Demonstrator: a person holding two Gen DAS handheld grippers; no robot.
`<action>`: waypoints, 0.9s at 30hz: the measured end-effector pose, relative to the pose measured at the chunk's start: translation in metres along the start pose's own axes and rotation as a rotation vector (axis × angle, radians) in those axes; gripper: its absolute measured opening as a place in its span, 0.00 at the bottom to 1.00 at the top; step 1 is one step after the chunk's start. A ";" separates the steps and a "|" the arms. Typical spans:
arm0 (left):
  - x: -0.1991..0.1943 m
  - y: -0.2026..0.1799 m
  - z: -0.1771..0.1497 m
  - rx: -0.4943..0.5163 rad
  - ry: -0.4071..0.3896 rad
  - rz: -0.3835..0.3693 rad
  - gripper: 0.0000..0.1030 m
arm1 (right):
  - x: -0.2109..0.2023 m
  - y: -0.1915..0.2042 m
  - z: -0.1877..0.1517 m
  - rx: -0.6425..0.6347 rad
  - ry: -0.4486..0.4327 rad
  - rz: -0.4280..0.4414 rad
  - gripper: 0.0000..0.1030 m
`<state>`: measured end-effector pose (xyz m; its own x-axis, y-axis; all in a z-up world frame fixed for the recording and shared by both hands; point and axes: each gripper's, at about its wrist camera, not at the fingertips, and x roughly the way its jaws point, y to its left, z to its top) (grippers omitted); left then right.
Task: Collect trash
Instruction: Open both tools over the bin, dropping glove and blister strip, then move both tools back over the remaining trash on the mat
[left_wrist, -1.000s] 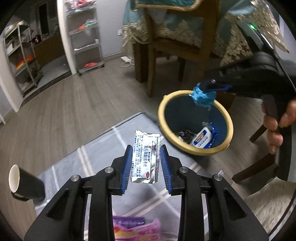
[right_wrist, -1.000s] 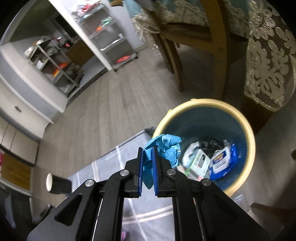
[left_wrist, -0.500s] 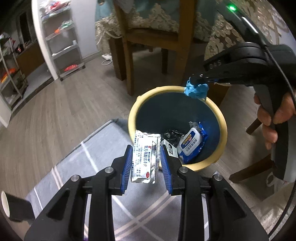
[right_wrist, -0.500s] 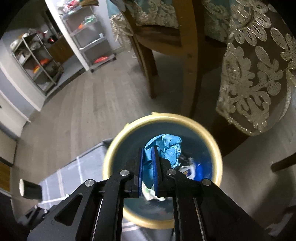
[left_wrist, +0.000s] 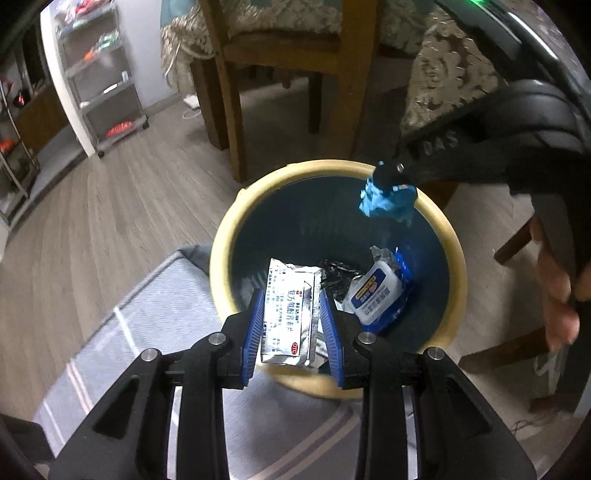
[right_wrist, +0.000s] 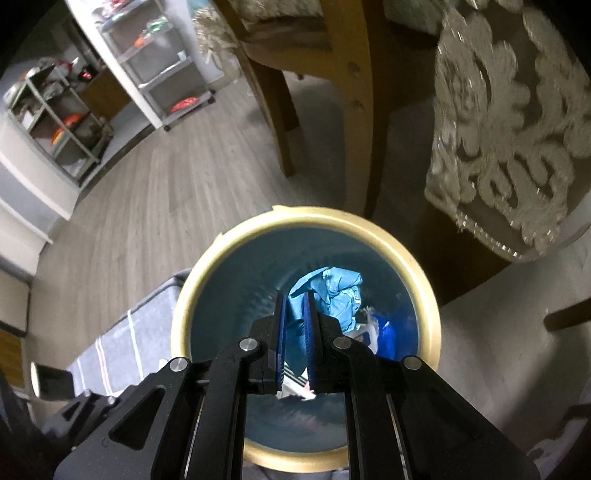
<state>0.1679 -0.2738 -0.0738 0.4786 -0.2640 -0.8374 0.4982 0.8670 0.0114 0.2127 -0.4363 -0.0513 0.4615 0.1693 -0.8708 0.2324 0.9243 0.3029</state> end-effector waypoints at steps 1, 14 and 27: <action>0.004 0.000 0.001 0.000 0.001 -0.003 0.29 | 0.002 -0.001 0.000 0.010 0.003 0.008 0.10; 0.007 0.004 -0.001 0.006 -0.006 0.031 0.53 | -0.001 0.006 0.002 -0.014 0.001 0.001 0.22; -0.083 0.027 -0.027 -0.057 -0.101 0.128 0.88 | -0.067 0.038 -0.018 -0.130 -0.132 0.000 0.90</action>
<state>0.1226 -0.2169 -0.0188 0.6068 -0.1887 -0.7721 0.3885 0.9179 0.0810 0.1747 -0.4061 0.0119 0.5722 0.1308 -0.8096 0.1236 0.9622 0.2428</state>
